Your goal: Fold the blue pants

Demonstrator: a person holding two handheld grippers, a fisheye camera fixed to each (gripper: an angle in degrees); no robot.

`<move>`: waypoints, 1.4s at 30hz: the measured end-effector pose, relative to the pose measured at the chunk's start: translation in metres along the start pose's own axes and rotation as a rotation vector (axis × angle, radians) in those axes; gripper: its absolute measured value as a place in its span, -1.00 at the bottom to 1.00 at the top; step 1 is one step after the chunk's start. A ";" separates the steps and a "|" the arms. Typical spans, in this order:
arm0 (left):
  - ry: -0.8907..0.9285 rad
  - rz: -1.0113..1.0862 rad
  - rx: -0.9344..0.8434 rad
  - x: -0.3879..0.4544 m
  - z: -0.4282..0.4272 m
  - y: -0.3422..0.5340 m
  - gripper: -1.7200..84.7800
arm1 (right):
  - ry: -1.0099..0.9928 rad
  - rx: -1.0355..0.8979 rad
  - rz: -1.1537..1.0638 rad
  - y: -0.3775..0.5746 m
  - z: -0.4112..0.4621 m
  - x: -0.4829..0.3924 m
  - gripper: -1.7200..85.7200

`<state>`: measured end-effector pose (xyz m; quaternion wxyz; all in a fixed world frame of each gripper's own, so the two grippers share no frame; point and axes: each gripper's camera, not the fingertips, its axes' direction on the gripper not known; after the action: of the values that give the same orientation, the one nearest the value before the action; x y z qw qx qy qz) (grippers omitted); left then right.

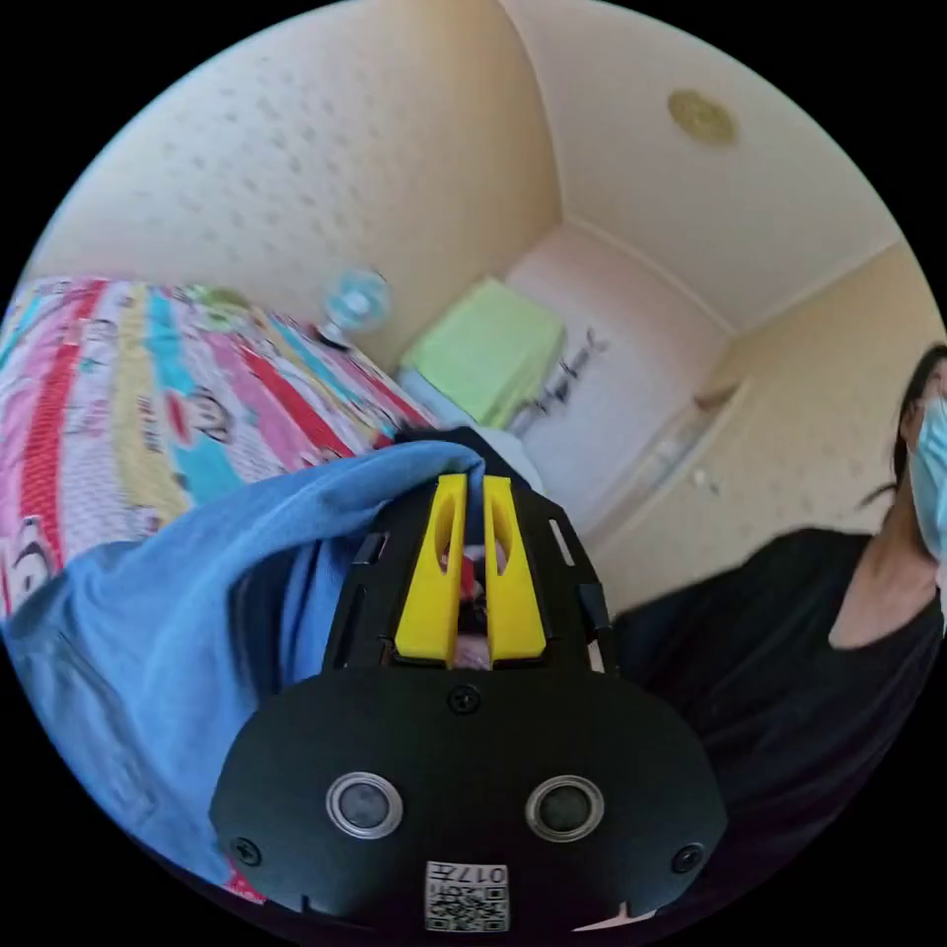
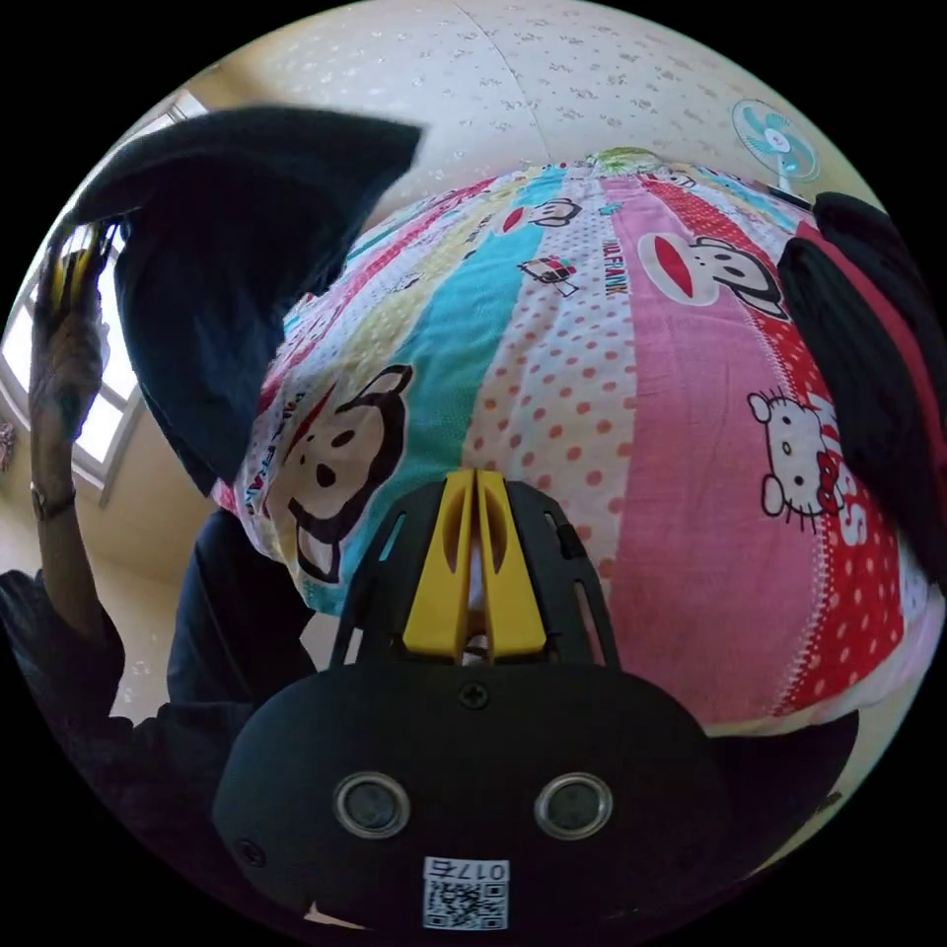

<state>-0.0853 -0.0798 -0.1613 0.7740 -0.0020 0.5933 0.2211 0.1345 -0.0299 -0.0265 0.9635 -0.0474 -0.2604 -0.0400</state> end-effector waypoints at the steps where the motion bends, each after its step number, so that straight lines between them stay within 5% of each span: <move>1: 0.024 -0.022 -0.055 0.004 0.025 0.017 -0.92 | -0.006 0.005 0.033 0.002 -0.013 0.009 -0.94; 5: -0.073 -0.185 -0.086 0.003 0.036 0.077 -0.85 | -0.129 0.000 0.218 0.024 -0.058 0.068 -0.91; 9: -0.367 -0.516 0.095 -0.013 -0.035 0.149 -0.78 | -0.097 0.030 0.354 0.050 -0.099 0.092 -0.91; 15: -0.556 -0.835 0.269 -0.041 -0.128 0.197 -0.72 | 0.088 0.316 -0.034 0.039 -0.161 -0.015 -0.88; 18: -0.611 -0.836 0.262 -0.046 -0.141 0.189 -0.73 | 0.076 0.227 -0.309 0.001 -0.140 -0.101 -0.80; 23: -0.604 -0.875 0.247 -0.060 -0.141 0.188 -0.72 | -0.237 0.080 -0.562 -0.051 -0.071 -0.227 -0.68; 29: -0.569 -0.918 0.336 -0.044 -0.144 0.208 -0.73 | -0.229 -0.266 -0.446 -0.080 0.051 -0.268 -0.68; 34: -0.545 -0.906 0.364 -0.041 -0.149 0.213 -0.69 | -0.455 -0.045 -0.373 -0.081 -0.016 -0.248 -0.83; 42: -0.619 -0.902 0.286 -0.071 -0.115 0.183 -0.60 | -0.375 0.366 -0.566 -0.081 -0.241 -0.250 -0.89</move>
<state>-0.2684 0.0309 -0.0828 0.9224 -0.0853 0.3029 -0.2241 0.0308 -0.1247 -0.3543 0.8426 0.1927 -0.4377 -0.2477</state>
